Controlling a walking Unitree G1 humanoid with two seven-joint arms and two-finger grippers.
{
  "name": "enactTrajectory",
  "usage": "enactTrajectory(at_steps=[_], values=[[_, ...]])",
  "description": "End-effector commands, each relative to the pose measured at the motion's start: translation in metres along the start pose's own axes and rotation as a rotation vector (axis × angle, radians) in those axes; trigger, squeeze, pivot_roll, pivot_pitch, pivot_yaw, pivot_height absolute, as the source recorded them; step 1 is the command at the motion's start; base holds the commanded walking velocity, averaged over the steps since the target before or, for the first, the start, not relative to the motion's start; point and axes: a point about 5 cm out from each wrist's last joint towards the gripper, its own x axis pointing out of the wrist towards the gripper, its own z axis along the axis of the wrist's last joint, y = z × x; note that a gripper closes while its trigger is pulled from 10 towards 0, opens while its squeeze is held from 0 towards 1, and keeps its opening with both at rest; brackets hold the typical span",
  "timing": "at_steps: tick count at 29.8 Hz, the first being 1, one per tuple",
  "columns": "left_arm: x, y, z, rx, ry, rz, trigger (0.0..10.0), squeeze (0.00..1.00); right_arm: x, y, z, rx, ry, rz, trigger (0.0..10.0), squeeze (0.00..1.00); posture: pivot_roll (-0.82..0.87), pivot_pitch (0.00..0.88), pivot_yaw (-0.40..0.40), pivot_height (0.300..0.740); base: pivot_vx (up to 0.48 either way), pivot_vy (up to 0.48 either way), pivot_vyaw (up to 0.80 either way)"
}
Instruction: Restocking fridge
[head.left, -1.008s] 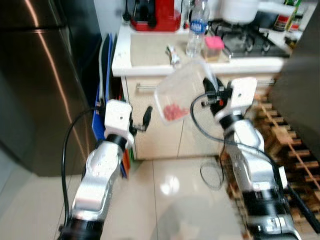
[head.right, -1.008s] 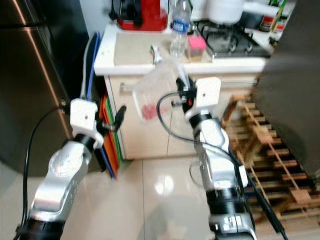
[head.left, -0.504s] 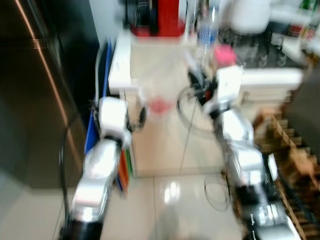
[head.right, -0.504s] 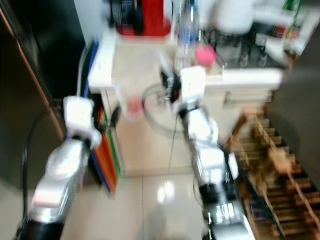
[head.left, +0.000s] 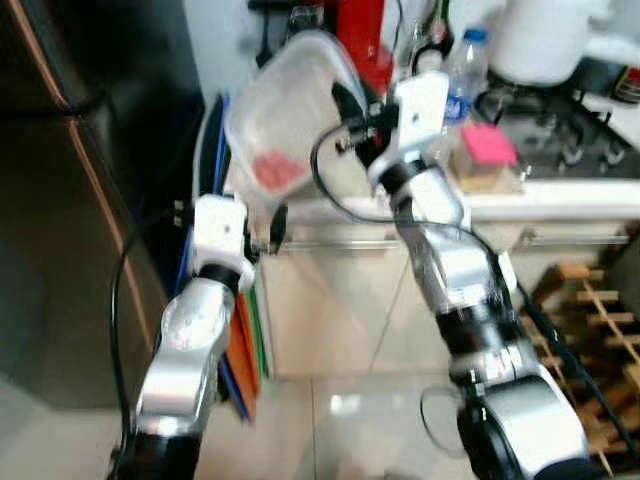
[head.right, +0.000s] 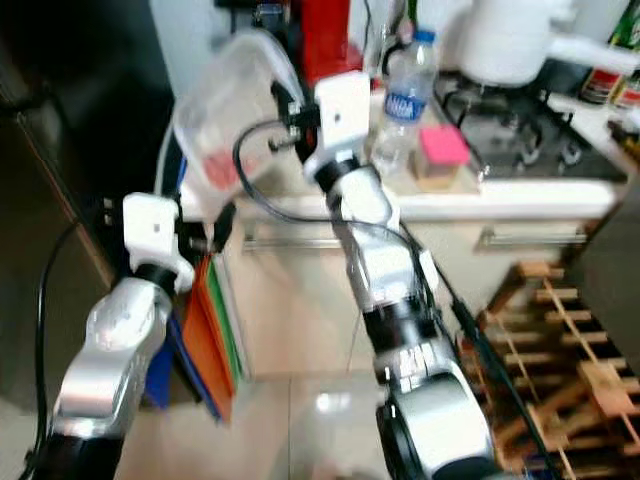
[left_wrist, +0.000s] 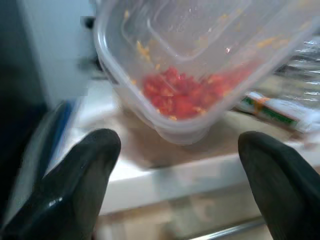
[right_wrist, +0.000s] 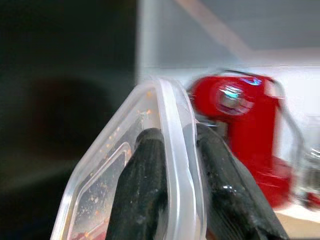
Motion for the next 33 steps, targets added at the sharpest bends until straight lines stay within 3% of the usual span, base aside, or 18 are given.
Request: enactTrajectory(at_steps=[1, 7, 16, 23, 33], values=[[-0.002, 0.006, 0.001, 0.022, 0.001, 0.022, 10.0, 0.0, 0.006, 0.0, 0.001, 0.003, -0.014, -0.025, 0.0, 0.0, 0.05, 0.0, -0.003, 0.74, 0.0, 0.0, 0.0], [-0.004, 0.008, 0.0, 0.025, 0.01, 0.03, 10.0, 0.0, 0.007, -0.005, -0.019, 0.175, 0.06, -0.128, 0.0, 0.0, 0.06, 0.0, -0.006, 0.74, 0.0, 0.0, 0.0], [-0.004, 0.006, -0.001, 0.028, 0.015, 0.021, 10.0, 0.0, 0.01, -0.002, -0.035, 0.303, 0.112, -0.185, 0.0, 0.0, 0.06, 0.0, -0.005, 0.74, 0.0, 0.0, 0.0], [-0.004, 0.005, 0.0, 0.026, 0.014, 0.02, 10.0, 0.0, 0.005, -0.012, -0.048, 0.27, 0.162, -0.293, 0.0, 0.0, 0.06, 0.0, -0.01, 0.74, 0.0, 0.0, 0.0], [-0.006, 0.004, 0.001, 0.029, 0.012, 0.019, 10.0, 0.0, 0.005, -0.003, -0.06, 0.264, 0.238, -0.307, 0.0, 0.0, 0.07, 0.0, -0.019, 0.74, 0.0, 0.0, 0.0]])
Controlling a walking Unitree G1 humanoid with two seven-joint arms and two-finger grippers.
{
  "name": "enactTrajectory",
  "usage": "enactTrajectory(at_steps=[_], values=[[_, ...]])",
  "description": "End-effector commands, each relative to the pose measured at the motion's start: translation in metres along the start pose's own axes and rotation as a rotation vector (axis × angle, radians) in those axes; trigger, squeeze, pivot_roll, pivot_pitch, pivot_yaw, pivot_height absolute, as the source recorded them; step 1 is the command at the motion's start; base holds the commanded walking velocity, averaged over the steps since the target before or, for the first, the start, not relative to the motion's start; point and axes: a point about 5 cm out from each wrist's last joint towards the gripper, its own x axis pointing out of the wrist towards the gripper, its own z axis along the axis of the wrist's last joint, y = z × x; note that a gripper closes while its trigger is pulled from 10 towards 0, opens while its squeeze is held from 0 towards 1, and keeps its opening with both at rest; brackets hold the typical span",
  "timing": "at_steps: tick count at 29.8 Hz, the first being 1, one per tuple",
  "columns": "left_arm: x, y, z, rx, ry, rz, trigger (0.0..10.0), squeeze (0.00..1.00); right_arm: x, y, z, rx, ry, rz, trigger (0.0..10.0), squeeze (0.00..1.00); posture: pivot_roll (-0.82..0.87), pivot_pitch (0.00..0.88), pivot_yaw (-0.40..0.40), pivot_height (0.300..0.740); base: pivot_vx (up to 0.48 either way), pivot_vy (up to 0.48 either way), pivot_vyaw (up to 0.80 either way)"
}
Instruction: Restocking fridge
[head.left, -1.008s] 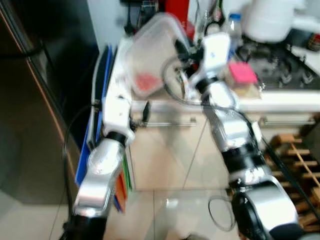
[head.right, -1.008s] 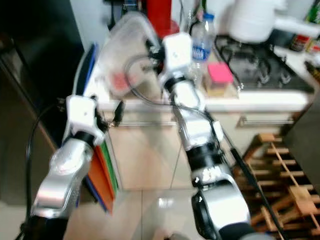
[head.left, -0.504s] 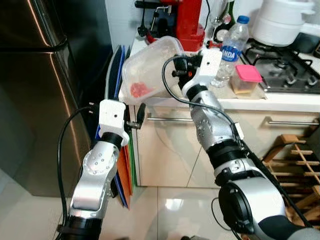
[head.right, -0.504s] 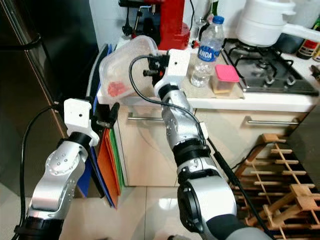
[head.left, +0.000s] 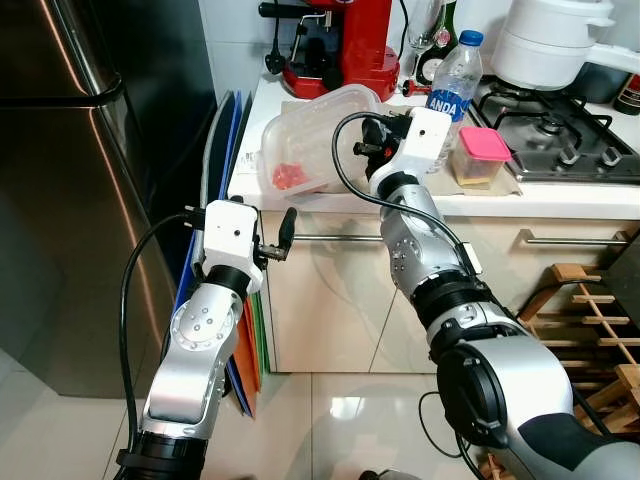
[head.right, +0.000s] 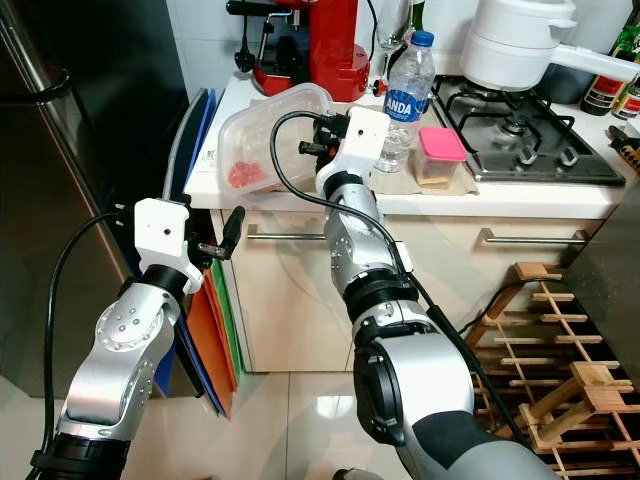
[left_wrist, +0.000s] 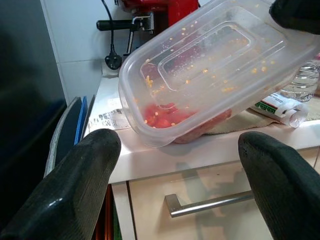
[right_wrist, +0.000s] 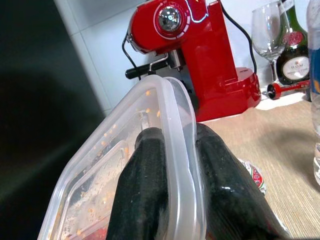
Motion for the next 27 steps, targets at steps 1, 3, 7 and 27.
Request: enactTrajectory(at_steps=[1, 3, 7, 27], values=[[-0.001, -0.002, 0.005, 0.009, -0.012, -0.002, 10.0, 0.0, 0.0, -0.002, -0.007, -0.018, 0.053, -0.028, 0.0, 0.0, 0.08, 0.0, -0.022, 0.74, 0.0, 0.0, 0.0], [-0.002, -0.002, 0.005, 0.009, -0.012, -0.001, 10.0, 0.0, 0.001, -0.004, -0.007, -0.011, 0.062, -0.042, 0.0, 0.0, 0.08, 0.0, -0.026, 0.74, 0.0, 0.0, 0.0], [-0.006, -0.003, 0.005, 0.007, -0.01, 0.004, 10.0, 0.0, 0.002, -0.008, -0.009, -0.006, 0.097, -0.069, 0.0, 0.0, 0.1, 0.0, -0.04, 0.74, 0.0, 0.0, 0.0], [-0.019, -0.004, 0.003, -0.005, 0.034, 0.026, 10.0, 0.0, -0.005, -0.004, -0.029, 0.021, 0.207, -0.093, 10.0, 1.0, 0.12, 0.0, -0.058, 0.74, 0.0, 0.0, 0.0]])
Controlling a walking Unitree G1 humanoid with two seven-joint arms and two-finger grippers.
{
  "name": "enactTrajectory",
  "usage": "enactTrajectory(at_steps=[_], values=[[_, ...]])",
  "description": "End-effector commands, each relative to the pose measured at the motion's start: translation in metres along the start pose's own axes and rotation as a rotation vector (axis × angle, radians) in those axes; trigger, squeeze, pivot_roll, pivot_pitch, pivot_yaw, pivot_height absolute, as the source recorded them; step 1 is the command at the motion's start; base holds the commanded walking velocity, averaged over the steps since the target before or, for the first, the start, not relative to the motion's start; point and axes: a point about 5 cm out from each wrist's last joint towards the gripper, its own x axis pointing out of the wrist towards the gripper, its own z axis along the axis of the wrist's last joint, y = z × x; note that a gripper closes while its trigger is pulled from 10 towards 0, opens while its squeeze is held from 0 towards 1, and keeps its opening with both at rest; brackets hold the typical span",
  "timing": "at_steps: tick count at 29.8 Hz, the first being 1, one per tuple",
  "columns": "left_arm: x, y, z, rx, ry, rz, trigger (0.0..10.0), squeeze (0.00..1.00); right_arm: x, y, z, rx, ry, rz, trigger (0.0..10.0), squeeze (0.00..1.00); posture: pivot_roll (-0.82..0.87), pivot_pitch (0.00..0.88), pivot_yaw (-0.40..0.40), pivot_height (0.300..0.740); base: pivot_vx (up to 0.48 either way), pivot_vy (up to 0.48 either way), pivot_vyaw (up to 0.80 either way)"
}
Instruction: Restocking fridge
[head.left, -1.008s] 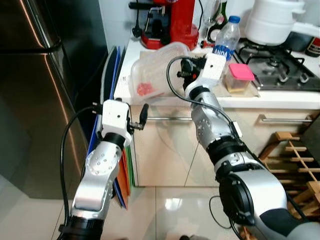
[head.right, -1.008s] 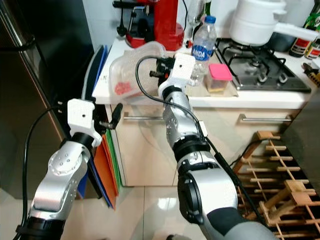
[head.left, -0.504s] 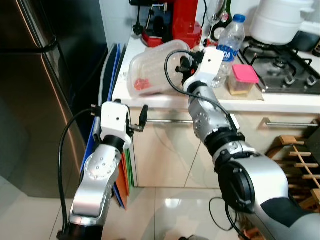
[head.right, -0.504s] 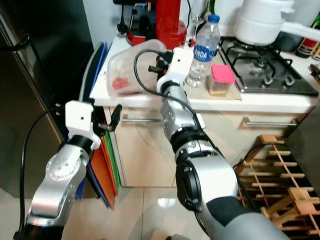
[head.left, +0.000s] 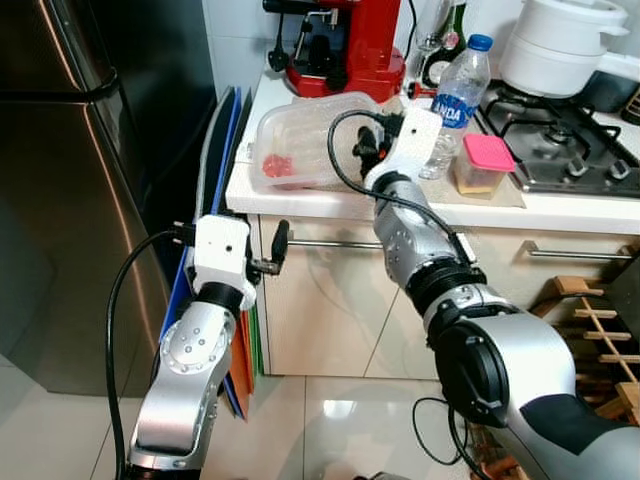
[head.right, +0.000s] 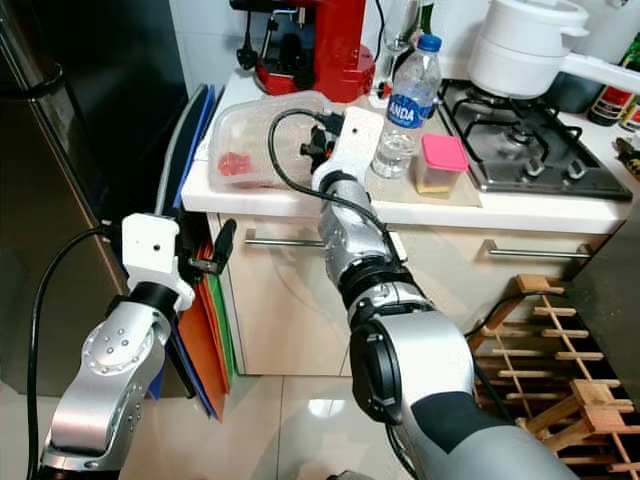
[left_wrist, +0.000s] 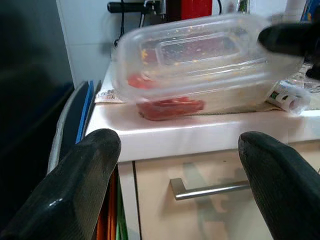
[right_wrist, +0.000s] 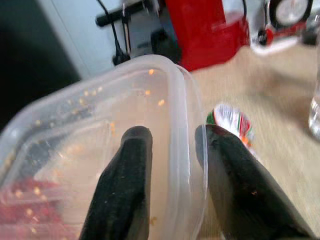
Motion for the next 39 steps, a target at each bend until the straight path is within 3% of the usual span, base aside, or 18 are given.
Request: enactTrajectory(at_steps=[1, 12, 20, 30, 31, 34, 38, 39], values=[[0.002, -0.001, 0.004, 0.004, -0.007, -0.002, 10.0, 0.0, -0.002, -0.002, -0.008, -0.002, 0.042, -0.006, 10.0, 1.0, 0.12, 0.0, -0.057, 0.74, 0.0, 0.0, 0.0], [0.008, 0.002, 0.006, 0.019, -0.007, -0.014, 10.0, 0.0, 0.0, -0.003, -0.001, -0.026, 0.018, -0.01, 10.0, 1.0, 0.12, 0.0, -0.036, 0.74, 0.0, 0.0, 0.0], [0.01, 0.005, 0.007, 0.024, -0.014, -0.001, 10.0, 0.0, 0.006, 0.004, 0.038, -0.21, -0.192, 0.004, 10.0, 1.0, 0.12, 0.0, -0.036, 0.74, 0.0, 0.0, 0.0], [0.014, 0.003, 0.007, 0.022, -0.019, -0.006, 10.0, 0.0, 0.007, 0.002, 0.063, -0.277, -0.302, -0.022, 10.0, 1.0, 0.11, 0.0, -0.037, 0.74, 0.0, 0.0, 0.0], [0.014, 0.003, 0.008, 0.022, -0.02, -0.006, 10.0, 0.0, 0.006, -0.002, 0.064, -0.289, -0.312, -0.035, 10.0, 0.0, 0.11, 0.0, -0.037, 0.74, 0.0, 0.0, 0.0], [0.014, 0.003, 0.007, 0.011, -0.017, -0.014, 10.0, 0.0, -0.001, -0.015, 0.062, -0.304, -0.346, -0.047, 10.0, 0.0, 0.1, 0.0, -0.039, 0.74, 0.0, 0.0, 0.0], [0.01, 0.011, 0.01, -0.036, -0.038, 0.004, 10.0, 0.0, -0.04, -0.04, 0.054, -0.409, -0.403, -0.011, 10.0, 0.0, 0.09, 0.0, -0.048, 0.74, 0.0, 0.0, 0.0], [0.01, 0.011, 0.01, -0.036, -0.038, 0.004, 10.0, 0.0, -0.04, -0.04, 0.054, -0.409, -0.403, -0.011, 10.0, 0.0, 0.09, 0.0, -0.048, 0.74, 0.0, 0.0, 0.0]])
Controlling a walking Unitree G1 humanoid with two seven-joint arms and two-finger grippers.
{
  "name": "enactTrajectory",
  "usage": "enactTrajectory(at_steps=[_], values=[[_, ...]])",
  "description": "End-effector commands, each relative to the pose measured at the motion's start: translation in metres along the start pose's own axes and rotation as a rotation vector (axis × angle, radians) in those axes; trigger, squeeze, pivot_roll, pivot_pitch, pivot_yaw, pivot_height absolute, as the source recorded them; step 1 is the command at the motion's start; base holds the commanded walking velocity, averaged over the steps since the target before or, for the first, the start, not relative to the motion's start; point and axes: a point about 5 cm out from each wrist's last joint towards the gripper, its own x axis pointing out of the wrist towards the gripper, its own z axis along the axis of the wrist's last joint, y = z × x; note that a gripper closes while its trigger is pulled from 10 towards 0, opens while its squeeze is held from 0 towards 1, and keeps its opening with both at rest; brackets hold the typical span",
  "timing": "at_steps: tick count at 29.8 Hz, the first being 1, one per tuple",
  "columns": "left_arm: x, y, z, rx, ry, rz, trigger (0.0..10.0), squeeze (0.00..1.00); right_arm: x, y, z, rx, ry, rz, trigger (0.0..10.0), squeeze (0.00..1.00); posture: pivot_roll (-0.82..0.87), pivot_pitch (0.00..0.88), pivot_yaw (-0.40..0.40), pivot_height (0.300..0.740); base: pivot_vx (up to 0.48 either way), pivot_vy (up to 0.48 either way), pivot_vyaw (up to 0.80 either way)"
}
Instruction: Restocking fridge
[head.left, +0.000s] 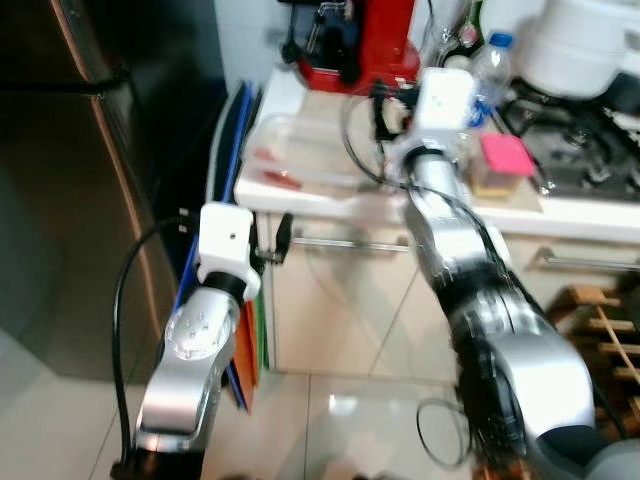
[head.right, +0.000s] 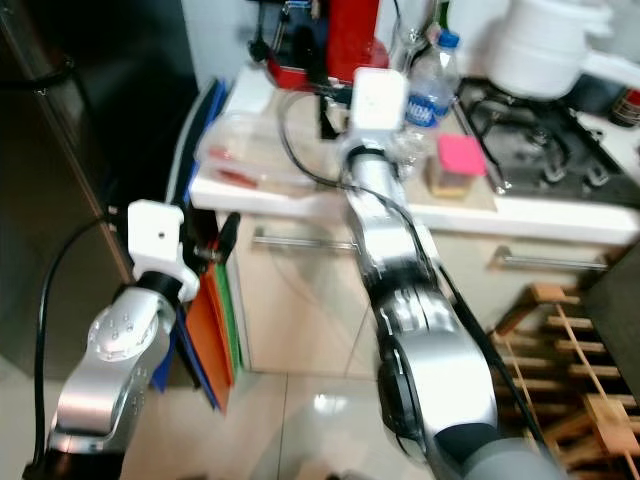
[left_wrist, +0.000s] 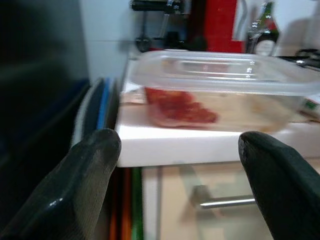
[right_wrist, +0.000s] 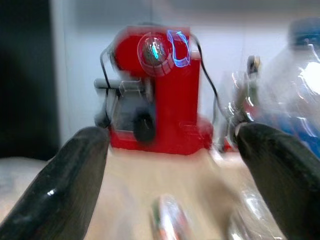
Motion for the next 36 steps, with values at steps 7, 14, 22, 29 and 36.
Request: enactTrajectory(at_steps=[7, 14, 22, 29, 36], values=[[-0.002, -0.001, -0.004, 0.021, 0.005, 0.012, 10.0, 0.0, -0.067, -0.048, 0.019, -0.206, -0.072, -0.016, 10.0, 0.0, 0.04, 0.0, -0.063, 0.74, 0.0, 0.0, 0.0], [-0.011, -0.009, -0.014, 0.036, 0.036, -0.09, 10.0, 0.0, -0.152, -0.059, -0.05, -0.09, 0.32, 0.093, 10.0, 0.0, 0.05, 0.0, -0.06, 0.74, 0.0, 0.0, 0.0], [-0.011, -0.01, -0.023, 0.033, 0.087, -0.094, 10.0, 0.0, -0.142, -0.049, -0.057, -0.073, 0.323, 0.046, 10.0, 0.0, 0.05, 0.0, -0.031, 0.74, 0.0, 0.0, 0.0], [-0.01, -0.002, -0.035, -0.045, 0.114, -0.039, 10.0, 0.0, -0.123, -0.036, -0.057, -0.08, 0.337, 0.031, 10.0, 0.0, 0.04, 0.0, -0.027, 0.74, 0.0, 0.0, 0.0], [-0.019, 0.005, -0.061, -0.044, 0.193, -0.023, 10.0, 0.0, -0.128, -0.039, -0.075, -0.063, 0.43, 0.045, 10.0, 0.0, 0.03, 0.0, -0.026, 0.74, 0.0, 0.0, 0.0]])
